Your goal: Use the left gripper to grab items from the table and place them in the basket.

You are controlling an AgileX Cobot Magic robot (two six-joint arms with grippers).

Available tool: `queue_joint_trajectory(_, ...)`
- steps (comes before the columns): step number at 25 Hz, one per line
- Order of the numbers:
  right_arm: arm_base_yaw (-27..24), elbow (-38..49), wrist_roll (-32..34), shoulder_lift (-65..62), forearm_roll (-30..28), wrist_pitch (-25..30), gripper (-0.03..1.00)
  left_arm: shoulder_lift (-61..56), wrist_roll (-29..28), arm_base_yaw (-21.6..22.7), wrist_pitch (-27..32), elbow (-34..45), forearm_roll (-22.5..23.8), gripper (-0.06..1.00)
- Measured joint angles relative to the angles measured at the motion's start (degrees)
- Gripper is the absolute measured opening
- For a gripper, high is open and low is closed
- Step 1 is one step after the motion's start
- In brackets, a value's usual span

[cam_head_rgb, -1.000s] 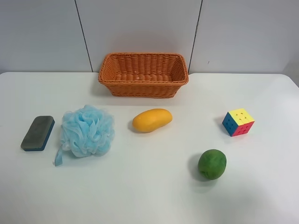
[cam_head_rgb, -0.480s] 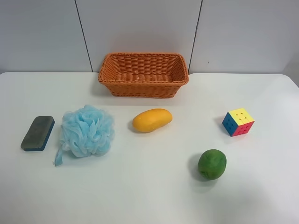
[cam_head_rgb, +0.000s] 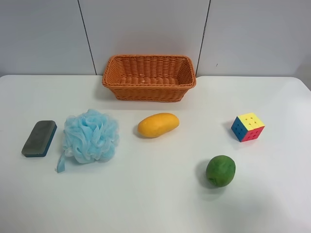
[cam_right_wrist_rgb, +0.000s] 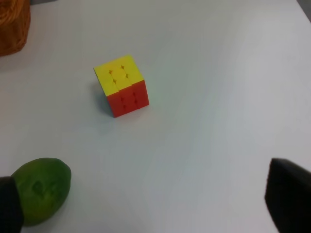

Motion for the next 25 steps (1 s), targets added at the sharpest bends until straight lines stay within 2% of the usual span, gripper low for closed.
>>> queue_joint_trajectory(2, 0.0, 0.0, 0.0, 0.0, 0.0, 0.0, 0.99, 6.3, 0.0, -1.8, -0.2, -2.7, -0.1, 0.99)
queue_joint_trajectory(6, 0.0, 0.0, 0.0, 0.0, 0.0, 0.0, 0.99, 18.1, -1.0, -8.2, -0.3, -6.6, 1.2, 0.99)
queue_joint_trajectory(11, 0.0, 0.0, 0.0, 0.0, 0.0, 0.0, 0.99, 32.6, -7.5, -15.7, -1.0, -8.5, 3.3, 0.99)
queue_joint_trajectory(15, 0.0, 0.0, 0.0, 0.0, 0.0, 0.0, 0.99, 42.3, -12.0, -20.6, -4.8, -8.6, 3.4, 0.99)
queue_joint_trajectory(21, 0.0, 0.0, 0.0, 0.0, 0.0, 0.0, 0.99, 53.2, -16.2, -24.9, -13.2, -8.6, 3.3, 0.99)
queue_joint_trajectory(25, 0.0, 0.0, 0.0, 0.0, 0.0, 0.0, 0.99, 58.7, -16.3, -25.5, -17.6, -8.6, 0.6, 0.99)
